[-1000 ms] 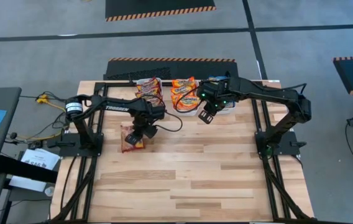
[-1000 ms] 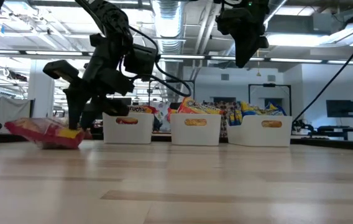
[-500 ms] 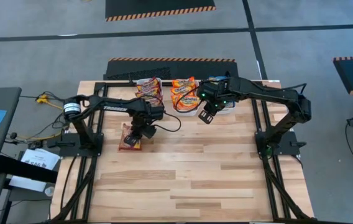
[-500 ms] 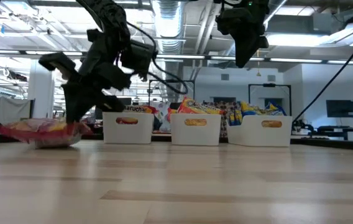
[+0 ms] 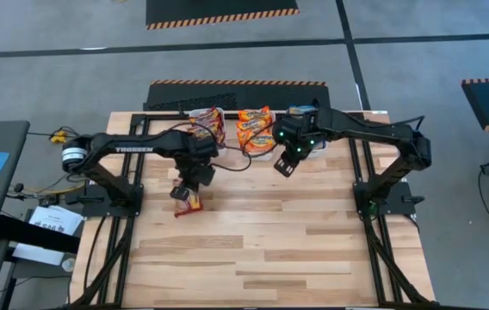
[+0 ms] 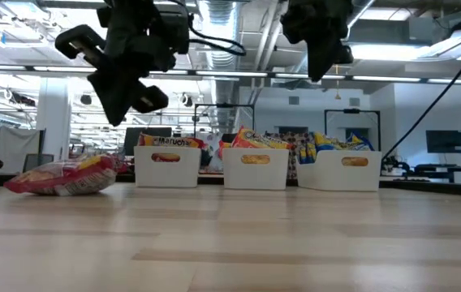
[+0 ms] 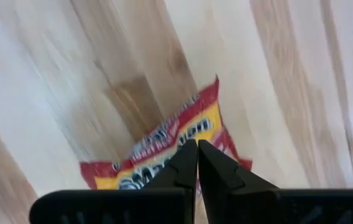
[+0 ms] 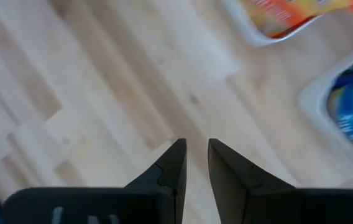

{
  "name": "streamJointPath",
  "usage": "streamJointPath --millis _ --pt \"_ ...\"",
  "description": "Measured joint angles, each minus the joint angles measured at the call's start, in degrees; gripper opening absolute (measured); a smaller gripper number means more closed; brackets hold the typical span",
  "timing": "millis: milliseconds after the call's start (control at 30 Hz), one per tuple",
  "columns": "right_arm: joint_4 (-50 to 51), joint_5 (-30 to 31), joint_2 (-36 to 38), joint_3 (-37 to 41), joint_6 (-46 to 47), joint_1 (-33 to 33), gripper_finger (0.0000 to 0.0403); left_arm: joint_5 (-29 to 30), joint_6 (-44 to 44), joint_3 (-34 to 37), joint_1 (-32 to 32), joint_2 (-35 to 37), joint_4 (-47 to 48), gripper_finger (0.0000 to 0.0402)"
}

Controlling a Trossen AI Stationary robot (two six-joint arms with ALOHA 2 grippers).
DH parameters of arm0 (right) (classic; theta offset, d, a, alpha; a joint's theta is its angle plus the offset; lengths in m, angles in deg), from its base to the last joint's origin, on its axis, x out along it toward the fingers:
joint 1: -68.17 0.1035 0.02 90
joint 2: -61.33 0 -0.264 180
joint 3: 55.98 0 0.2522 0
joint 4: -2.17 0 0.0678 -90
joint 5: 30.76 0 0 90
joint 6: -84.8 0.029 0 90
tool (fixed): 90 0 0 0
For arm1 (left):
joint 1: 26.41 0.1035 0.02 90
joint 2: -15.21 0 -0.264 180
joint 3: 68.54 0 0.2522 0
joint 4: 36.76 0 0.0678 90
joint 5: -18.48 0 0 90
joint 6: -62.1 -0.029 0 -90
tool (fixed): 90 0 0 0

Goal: Sort Maruchan noodles
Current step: Put the red noodle pack into the left white bin

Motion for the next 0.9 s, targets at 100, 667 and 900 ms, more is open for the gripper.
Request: streamJointPath --millis 100,667,900 --pt "0.08 -1.60 0.00 0.00 1.93 2.09 0.0093 1.70 2.42 0.00 0.42 1.16 0.03 0.0000" --pt "-1.64 0.39 0.00 0.00 5.38 8.88 0.0093 6.08 14.05 12.22 0.91 0.98 3.64 0.0000" --pt "-1.62 0.44 0.00 0.00 5.34 8.56 0.0093 4.09 15.45 13.79 0.81 -1.45 -1.85 0.0000"
